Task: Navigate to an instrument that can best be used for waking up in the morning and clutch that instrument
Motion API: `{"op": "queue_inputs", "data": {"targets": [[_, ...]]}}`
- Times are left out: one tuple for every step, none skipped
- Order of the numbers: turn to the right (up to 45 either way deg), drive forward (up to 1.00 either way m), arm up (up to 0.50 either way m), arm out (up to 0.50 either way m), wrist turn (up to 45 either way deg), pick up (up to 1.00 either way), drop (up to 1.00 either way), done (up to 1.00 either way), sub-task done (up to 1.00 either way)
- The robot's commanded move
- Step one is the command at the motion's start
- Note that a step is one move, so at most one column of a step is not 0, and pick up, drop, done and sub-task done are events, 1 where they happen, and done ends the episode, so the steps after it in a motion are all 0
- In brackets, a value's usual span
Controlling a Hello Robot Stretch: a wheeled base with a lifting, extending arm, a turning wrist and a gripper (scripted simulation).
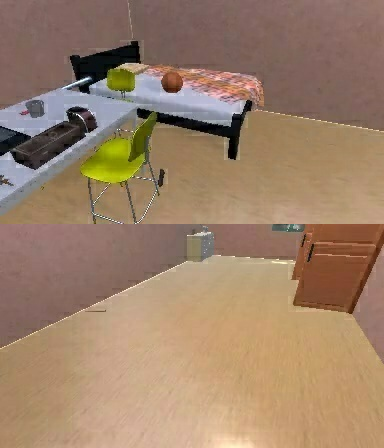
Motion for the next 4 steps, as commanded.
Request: {"op": "queue_inputs", "data": {"targets": [[0.0, 1.0, 0.0, 0.0, 0.0, 0.0, 0.0, 0.0, 0.0], [12.0, 0.0, 0.0, 0.0, 0.0, 0.0, 0.0, 0.0, 0.0], [0.0, 0.15, 0.0, 0.0, 0.0, 0.0, 0.0, 0.0, 0.0], [-39.0, 0.0, 0.0, 0.0, 0.0, 0.0, 0.0, 0.0, 0.0]]}}
